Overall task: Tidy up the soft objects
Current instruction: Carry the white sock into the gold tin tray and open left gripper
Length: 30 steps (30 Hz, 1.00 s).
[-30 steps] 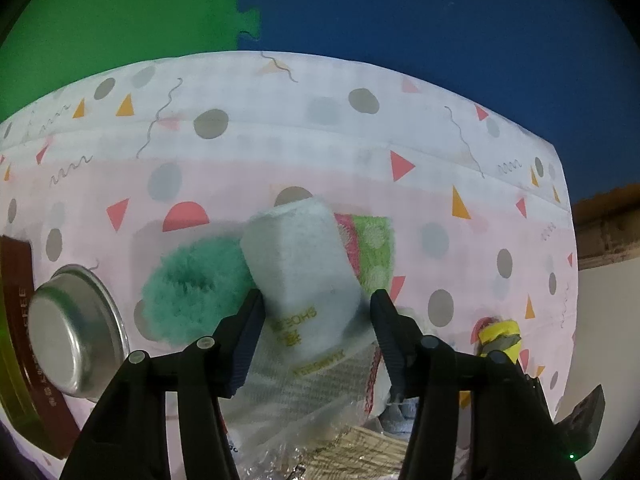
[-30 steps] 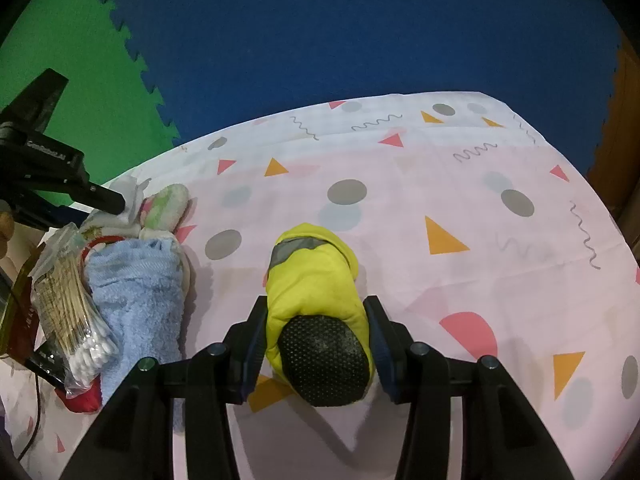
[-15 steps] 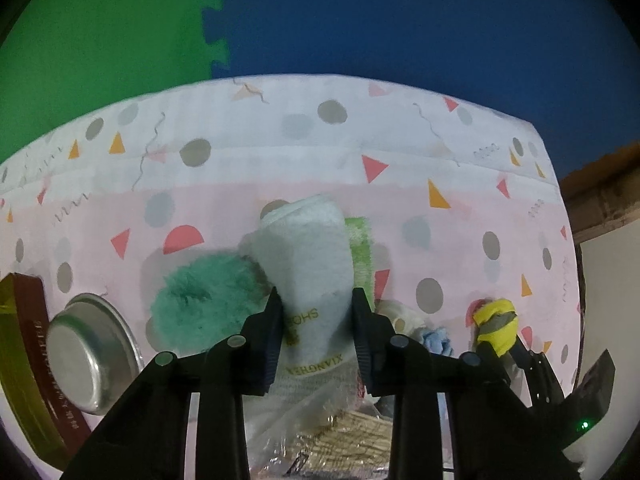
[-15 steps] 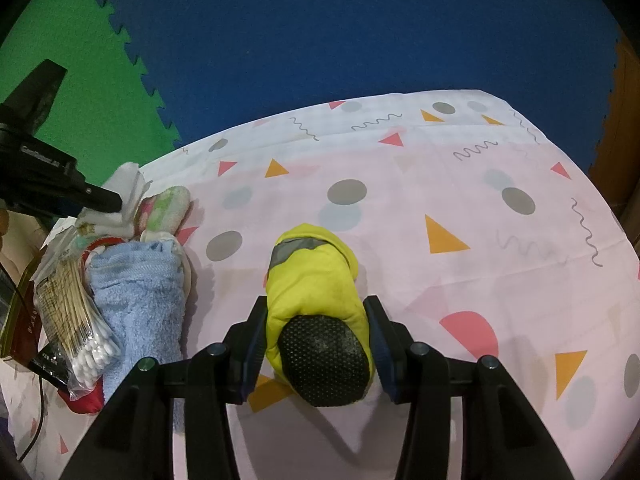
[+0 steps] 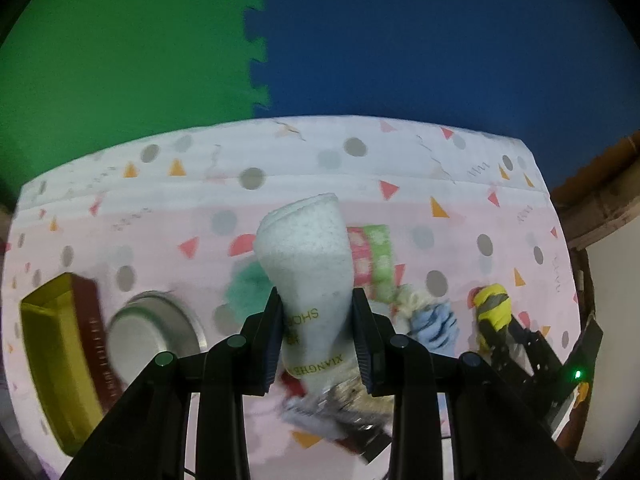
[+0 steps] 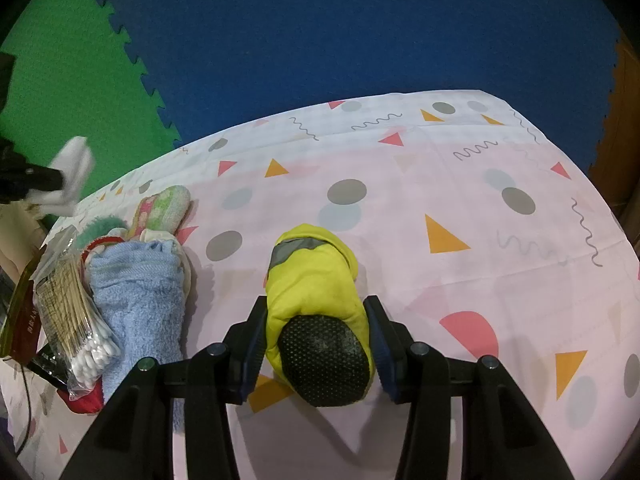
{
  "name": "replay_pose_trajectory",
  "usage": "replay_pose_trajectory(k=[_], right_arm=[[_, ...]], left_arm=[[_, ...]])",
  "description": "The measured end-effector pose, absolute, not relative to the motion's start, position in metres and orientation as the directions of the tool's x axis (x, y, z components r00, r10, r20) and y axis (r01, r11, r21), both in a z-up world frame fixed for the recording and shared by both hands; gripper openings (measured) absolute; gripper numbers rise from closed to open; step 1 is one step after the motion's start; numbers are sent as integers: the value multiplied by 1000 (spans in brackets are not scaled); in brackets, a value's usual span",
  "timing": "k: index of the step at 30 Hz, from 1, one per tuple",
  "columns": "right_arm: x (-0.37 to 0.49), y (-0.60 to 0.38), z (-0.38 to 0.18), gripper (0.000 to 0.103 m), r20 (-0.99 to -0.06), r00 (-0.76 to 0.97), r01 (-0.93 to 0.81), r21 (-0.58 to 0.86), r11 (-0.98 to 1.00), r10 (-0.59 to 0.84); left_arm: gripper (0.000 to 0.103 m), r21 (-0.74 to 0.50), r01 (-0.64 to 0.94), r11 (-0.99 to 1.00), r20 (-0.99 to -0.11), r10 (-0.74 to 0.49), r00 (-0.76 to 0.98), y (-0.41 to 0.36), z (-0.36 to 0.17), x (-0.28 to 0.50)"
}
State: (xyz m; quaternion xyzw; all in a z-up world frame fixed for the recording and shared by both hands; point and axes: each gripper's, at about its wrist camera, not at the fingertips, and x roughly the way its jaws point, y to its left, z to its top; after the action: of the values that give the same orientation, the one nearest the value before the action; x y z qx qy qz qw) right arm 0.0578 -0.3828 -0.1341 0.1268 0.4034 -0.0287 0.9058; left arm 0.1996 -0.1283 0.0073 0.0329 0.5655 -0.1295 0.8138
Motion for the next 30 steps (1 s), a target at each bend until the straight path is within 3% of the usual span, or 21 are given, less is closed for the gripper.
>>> replay_pose_trajectory(k=[17, 23, 30], right_arm=[[61, -378, -132, 48, -751, 661, 156, 158, 975, 15], [61, -376, -132, 48, -754, 657, 157, 144, 977, 5], [62, -373, -131, 48, -759, 651, 158, 119, 980, -13]], left_arm=[[29, 91, 46, 995, -900, 63, 432, 47, 43, 162], [30, 163, -40, 986, -901, 165, 402, 109, 20, 162], [30, 181, -98, 979, -926, 203, 318, 165, -29, 162]])
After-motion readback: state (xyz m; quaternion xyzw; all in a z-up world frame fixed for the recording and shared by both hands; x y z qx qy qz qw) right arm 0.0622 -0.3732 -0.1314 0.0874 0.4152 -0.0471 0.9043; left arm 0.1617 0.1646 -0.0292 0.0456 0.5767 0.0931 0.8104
